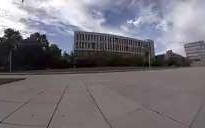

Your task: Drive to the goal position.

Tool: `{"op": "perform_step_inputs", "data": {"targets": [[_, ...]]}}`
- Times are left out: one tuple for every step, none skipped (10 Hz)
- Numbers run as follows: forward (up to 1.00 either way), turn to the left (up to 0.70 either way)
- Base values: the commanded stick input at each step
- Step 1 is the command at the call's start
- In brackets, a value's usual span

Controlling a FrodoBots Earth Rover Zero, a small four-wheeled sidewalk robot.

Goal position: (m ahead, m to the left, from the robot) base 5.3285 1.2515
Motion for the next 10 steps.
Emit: {"op": "perform_step_inputs", "data": {"targets": [[0.7,0.0],[0.7,0.0],[0.7,0.0],[0.7,0.0],[0.7,0.06],[0.7,0.35],[0.7,0.33],[0.7,0.01],[0.7,0.0],[0.7,0.0]]}}
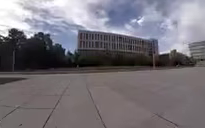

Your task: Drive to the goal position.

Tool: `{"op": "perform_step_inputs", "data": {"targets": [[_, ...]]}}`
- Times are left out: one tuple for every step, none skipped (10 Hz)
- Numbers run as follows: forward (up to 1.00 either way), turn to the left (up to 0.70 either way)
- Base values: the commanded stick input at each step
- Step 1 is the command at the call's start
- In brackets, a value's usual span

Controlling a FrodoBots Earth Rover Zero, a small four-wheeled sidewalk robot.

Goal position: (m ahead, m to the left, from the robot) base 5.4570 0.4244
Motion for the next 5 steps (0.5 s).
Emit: {"op": "perform_step_inputs", "data": {"targets": [[0.7,0.0],[0.7,0.0],[0.7,0.0],[0.7,0.0],[0.7,0.07]]}}
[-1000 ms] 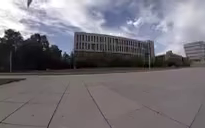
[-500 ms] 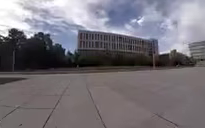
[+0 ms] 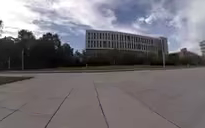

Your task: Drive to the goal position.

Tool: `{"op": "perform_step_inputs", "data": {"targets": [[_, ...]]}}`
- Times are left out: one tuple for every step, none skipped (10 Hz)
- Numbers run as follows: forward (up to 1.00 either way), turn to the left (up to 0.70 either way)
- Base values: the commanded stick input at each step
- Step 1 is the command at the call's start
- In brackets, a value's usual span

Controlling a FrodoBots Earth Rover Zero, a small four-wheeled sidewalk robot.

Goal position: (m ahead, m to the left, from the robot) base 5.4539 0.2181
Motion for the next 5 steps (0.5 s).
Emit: {"op": "perform_step_inputs", "data": {"targets": [[0.7,0.2],[0.7,0.34],[0.7,0.02],[0.7,-0.03],[0.7,-0.25]]}}
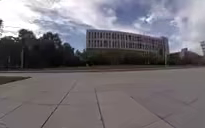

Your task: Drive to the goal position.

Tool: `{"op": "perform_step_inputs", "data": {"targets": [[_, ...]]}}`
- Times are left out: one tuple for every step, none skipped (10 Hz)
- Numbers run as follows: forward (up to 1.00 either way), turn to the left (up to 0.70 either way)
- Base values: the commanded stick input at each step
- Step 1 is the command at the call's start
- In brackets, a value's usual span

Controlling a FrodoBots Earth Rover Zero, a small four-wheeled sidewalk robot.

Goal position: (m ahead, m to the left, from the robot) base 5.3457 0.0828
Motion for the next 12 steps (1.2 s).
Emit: {"op": "perform_step_inputs", "data": {"targets": [[0.7,-0.35],[0.7,-0.25],[0.7,0.0],[0.7,0.0],[0.7,0.0],[0.7,0.0],[0.7,0.0],[0.7,0.0],[0.7,0.0],[0.7,0.0],[0.7,0.0],[0.7,0.0]]}}
